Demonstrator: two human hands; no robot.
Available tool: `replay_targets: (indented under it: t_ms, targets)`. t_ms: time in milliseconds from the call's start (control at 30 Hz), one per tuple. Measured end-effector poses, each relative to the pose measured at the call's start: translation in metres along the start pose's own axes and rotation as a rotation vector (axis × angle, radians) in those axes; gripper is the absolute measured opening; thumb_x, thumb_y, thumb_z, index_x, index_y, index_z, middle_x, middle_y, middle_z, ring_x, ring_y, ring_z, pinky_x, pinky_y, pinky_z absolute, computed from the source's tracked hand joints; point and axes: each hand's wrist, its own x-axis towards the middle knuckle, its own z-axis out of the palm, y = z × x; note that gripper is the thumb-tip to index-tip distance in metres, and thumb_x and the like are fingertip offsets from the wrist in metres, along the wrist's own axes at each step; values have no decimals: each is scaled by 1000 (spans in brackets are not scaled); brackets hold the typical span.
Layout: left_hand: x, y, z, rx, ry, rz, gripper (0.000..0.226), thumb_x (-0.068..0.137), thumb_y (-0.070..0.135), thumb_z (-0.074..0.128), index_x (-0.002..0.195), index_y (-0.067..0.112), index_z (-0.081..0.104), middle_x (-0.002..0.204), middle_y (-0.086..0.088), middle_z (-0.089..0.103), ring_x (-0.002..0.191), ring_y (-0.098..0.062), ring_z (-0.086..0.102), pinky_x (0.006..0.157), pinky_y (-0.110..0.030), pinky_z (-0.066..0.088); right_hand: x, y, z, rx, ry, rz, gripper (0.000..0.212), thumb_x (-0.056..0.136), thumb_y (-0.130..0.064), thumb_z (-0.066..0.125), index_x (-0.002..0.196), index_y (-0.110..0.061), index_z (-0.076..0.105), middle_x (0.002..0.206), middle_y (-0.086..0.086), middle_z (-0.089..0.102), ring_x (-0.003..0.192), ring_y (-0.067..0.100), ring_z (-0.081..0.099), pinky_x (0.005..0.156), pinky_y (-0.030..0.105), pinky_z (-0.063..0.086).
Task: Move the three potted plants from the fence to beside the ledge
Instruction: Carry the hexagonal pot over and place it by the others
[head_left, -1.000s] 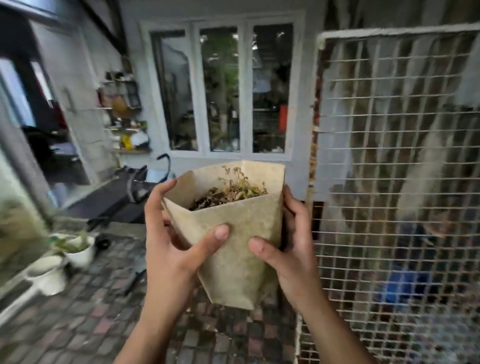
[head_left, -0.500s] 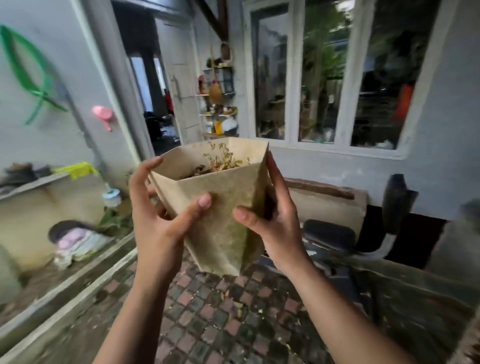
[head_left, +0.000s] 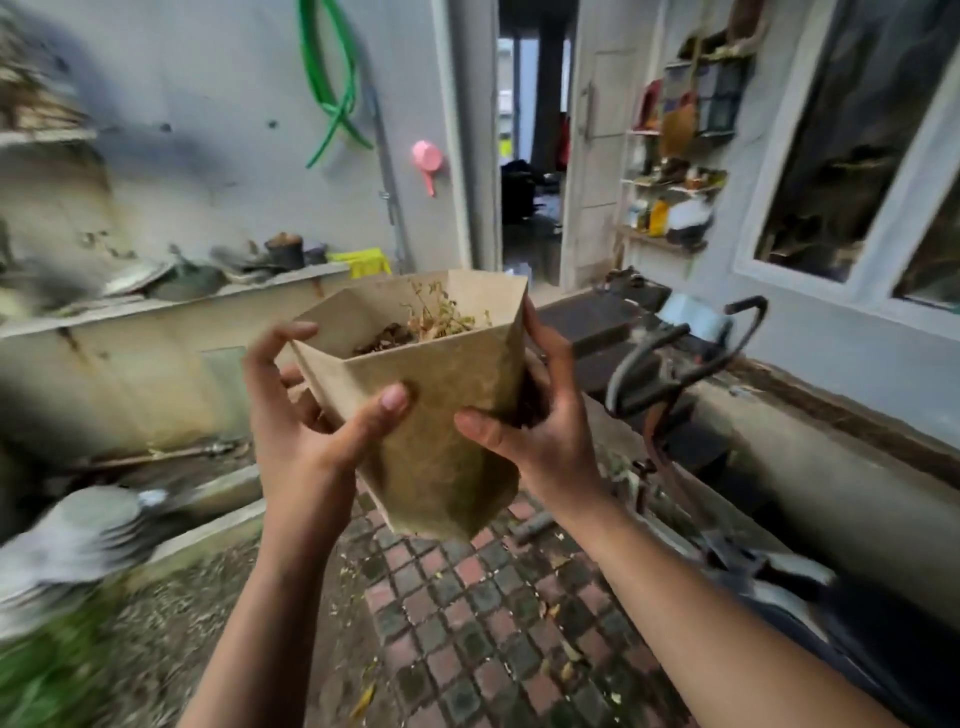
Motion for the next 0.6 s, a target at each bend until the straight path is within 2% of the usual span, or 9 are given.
replay_targets:
  t_ms: [67,100,200,267,400,500,600]
  targets:
    - [24,-27,1,48,-10,0,78,52,70,93,116,51,52,95,25,63,88,-28,62,74,-41,54,27,30,-2,14,-20,27,89,60,-53,94,136,-53,49,134,7,65,123,25,67,93,42,62]
    - [35,-42,2,56,-10,-5,78,52,69,93,116,51,53,93,26,63,88,-27,62,74,-41,54,41,46,-3,18,-28,32,88,59,-53,94,136,-53,49,132,4,66,122,24,68,92,41,62]
    - [72,-87,5,71,-3,-14,78,52,67,95,116,51,53,96,19,62,85,-25,60,71,-34,53,84,92,-8,32,-32,71,92,58,-47,96,136,-54,48,134,3,66,122,23,68,91,37,62]
    - [95,-118,7,89,14,-14,78,54,65,96,117,49,53,101,3,56,80,-22,57,65,-30,49,115,120,-12,37,-53,93,95,58,-37,97,137,-54,47,138,6,63,124,23,66,92,37,61]
    - [142,-181,12,72,-13,35,71,60,57,97,117,50,54,113,-15,43,76,-12,59,64,-25,51,174,173,-20,66,-71,109,95,58,-48,96,139,-52,45,145,11,57,131,30,60,101,53,58]
    - [174,-222,14,64,-39,8,71,58,55,98,115,52,57,113,-14,46,76,-8,62,64,-21,53,212,215,-25,91,-58,154,97,53,-53,97,137,-49,48,144,13,57,133,33,58,105,61,53]
    - [204,-265,12,52,-10,-2,74,55,54,99,115,52,57,114,-4,50,80,-5,65,67,-21,55,249,260,-24,122,-79,194,97,52,-49,99,137,-49,51,145,4,59,136,28,56,109,59,51]
